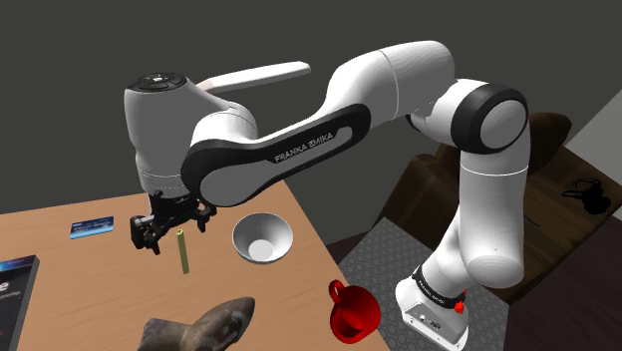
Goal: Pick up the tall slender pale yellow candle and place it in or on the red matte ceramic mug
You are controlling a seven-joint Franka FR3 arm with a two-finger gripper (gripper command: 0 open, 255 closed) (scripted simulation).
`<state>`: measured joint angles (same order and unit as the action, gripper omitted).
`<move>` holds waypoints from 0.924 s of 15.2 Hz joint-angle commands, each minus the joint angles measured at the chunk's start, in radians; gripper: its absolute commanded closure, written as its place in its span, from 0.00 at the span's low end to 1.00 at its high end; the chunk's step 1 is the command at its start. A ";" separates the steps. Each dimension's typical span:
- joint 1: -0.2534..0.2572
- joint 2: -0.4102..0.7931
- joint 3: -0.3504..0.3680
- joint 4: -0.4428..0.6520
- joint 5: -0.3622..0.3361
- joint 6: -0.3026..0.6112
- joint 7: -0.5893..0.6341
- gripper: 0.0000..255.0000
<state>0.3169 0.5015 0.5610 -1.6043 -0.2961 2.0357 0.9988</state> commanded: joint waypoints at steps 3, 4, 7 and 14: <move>0.001 0.002 0.000 0.001 -0.001 0.001 0.001 0.00; 0.001 0.002 0.000 0.001 -0.001 0.001 0.001 0.00; 0.001 0.002 0.000 0.000 -0.001 0.001 0.001 1.00; 0.001 0.002 0.000 0.001 -0.001 0.001 0.001 1.00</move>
<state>0.3177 0.5030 0.5606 -1.6038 -0.2971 2.0369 0.9995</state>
